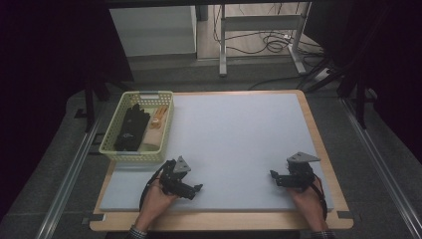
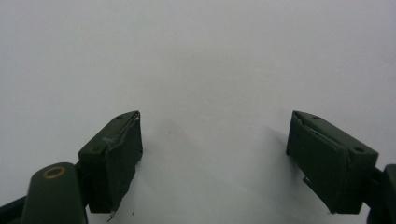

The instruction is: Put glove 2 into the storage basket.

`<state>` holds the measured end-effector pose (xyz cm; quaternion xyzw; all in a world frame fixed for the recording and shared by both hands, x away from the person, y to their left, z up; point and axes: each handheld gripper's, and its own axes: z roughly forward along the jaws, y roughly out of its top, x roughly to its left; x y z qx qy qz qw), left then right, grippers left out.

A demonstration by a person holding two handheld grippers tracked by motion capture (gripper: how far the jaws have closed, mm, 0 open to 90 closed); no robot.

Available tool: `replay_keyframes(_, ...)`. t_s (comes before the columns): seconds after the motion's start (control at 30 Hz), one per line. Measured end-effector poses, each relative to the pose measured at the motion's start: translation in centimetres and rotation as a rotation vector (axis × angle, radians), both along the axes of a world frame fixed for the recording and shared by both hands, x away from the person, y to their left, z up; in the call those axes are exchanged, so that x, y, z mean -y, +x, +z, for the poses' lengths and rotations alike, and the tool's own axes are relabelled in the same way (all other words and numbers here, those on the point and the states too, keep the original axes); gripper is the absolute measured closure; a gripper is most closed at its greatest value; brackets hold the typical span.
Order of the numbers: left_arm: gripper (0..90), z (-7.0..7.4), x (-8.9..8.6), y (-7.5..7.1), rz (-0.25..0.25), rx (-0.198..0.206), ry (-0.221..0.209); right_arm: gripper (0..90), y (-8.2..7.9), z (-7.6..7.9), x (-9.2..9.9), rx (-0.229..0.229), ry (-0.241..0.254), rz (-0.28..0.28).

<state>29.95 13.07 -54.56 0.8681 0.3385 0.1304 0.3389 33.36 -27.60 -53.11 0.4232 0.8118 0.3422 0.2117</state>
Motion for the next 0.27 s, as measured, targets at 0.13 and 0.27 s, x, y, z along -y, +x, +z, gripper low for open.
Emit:
replay_keyframes(0.13,0.0,-0.35,-0.21,0.19,0.005,-0.018,-0.04,18.1,0.0,0.0,0.0,0.001,-0.001,0.0)
replay_keyframes(0.27,0.0,-0.38,-0.19,0.15,0.006,-0.015,-0.039,18.0,-0.01,-0.02,0.02,-0.002,0.001,0.0)
